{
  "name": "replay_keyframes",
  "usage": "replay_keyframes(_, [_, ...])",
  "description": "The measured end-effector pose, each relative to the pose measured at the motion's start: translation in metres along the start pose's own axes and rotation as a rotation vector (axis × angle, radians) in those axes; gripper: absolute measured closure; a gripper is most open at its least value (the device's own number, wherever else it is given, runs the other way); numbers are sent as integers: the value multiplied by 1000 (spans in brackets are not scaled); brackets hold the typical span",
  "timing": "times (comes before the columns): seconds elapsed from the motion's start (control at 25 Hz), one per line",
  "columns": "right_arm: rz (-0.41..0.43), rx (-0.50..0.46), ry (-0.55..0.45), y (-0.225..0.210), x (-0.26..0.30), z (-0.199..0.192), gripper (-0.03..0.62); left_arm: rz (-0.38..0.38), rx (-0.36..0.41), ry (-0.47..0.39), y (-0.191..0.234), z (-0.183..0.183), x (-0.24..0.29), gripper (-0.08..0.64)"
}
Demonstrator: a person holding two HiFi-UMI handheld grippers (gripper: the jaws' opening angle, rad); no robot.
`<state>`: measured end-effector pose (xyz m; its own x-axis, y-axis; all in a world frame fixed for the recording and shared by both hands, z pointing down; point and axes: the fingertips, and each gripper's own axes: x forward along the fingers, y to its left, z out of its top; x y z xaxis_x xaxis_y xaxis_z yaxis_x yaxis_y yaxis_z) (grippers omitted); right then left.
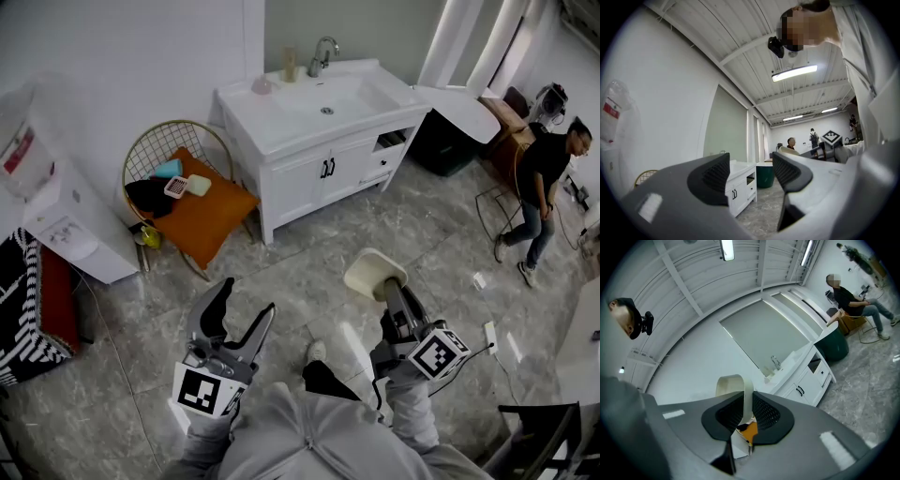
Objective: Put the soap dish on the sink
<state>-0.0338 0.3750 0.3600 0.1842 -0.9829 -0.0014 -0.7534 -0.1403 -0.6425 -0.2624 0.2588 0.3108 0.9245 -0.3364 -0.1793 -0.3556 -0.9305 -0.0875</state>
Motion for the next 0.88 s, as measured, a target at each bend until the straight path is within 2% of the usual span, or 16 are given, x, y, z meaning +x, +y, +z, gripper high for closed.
replay_keyframes(0.44, [87, 5, 72, -63, 104, 65, 548, 86, 21, -13, 19, -11, 127, 247])
replay_keyframes(0.72, [130, 23, 92, -87, 159, 85, 548, 100, 33, 14, 30, -22, 180, 247])
replay_keyframes(0.88, [127, 40, 99, -103, 188, 89, 548, 93, 35, 19, 45, -31, 209, 247])
